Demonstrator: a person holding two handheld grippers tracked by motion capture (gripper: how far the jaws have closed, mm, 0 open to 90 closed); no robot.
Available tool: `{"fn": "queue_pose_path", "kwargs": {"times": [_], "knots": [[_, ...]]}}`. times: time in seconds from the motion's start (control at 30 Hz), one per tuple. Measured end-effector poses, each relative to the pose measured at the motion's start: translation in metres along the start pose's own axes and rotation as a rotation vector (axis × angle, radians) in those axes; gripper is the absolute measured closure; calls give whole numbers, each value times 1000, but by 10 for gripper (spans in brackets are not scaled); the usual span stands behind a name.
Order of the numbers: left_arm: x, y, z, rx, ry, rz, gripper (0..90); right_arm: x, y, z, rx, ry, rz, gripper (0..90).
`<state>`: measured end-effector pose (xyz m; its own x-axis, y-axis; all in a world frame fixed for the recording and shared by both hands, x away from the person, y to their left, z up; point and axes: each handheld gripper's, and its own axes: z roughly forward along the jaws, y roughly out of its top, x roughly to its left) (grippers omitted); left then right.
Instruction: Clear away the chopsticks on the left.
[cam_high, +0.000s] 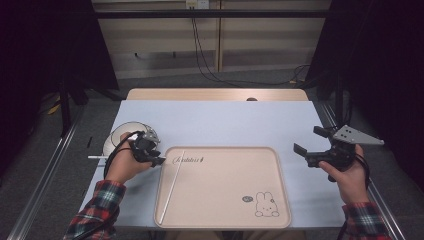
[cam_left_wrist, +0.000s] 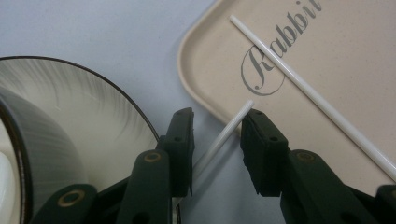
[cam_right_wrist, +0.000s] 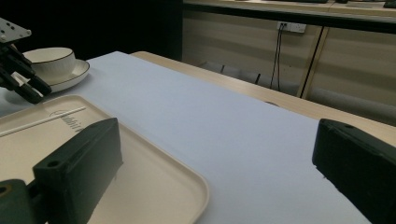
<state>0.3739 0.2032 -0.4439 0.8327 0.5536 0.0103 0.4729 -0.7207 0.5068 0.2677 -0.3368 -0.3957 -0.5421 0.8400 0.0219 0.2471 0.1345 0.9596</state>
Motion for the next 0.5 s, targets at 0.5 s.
{"fn": "queue_pose_path", "kwargs": {"times": [0.5], "knots": [[3, 0, 3, -17, 6, -97, 823, 0, 0, 0, 1, 1, 2, 6]]}}
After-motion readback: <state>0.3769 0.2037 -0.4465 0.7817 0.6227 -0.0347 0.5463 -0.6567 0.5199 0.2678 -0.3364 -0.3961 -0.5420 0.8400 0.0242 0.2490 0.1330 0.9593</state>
